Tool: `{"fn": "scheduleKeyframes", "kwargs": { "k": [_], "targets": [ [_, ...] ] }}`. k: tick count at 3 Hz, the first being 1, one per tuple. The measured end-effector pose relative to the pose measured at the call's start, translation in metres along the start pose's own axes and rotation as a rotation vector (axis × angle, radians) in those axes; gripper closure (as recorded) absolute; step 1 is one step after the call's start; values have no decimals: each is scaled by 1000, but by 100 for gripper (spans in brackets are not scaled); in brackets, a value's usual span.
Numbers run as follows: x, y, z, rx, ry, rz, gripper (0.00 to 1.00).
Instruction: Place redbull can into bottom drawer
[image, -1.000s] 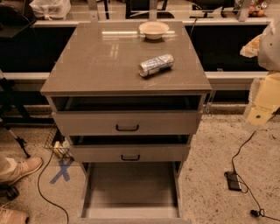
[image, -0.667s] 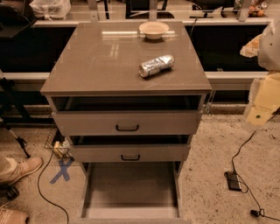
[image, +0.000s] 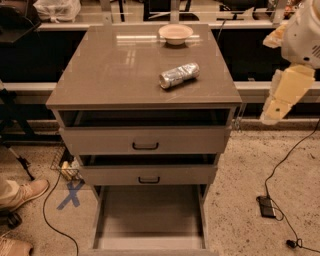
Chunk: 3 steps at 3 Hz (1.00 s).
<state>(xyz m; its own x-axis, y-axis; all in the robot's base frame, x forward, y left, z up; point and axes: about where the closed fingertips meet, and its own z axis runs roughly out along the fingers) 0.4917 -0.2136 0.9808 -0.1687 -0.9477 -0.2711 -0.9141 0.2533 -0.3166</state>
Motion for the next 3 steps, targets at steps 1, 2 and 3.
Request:
{"fn": "scheduleKeyframes", "kwargs": {
  "k": [1,2,3],
  "targets": [
    [-11,-61,24,33,-60,-29,0],
    [-27,-118,56,47,-117,-8,0],
    [-49,-156,92,33,-148,33,0]
  ]
}}
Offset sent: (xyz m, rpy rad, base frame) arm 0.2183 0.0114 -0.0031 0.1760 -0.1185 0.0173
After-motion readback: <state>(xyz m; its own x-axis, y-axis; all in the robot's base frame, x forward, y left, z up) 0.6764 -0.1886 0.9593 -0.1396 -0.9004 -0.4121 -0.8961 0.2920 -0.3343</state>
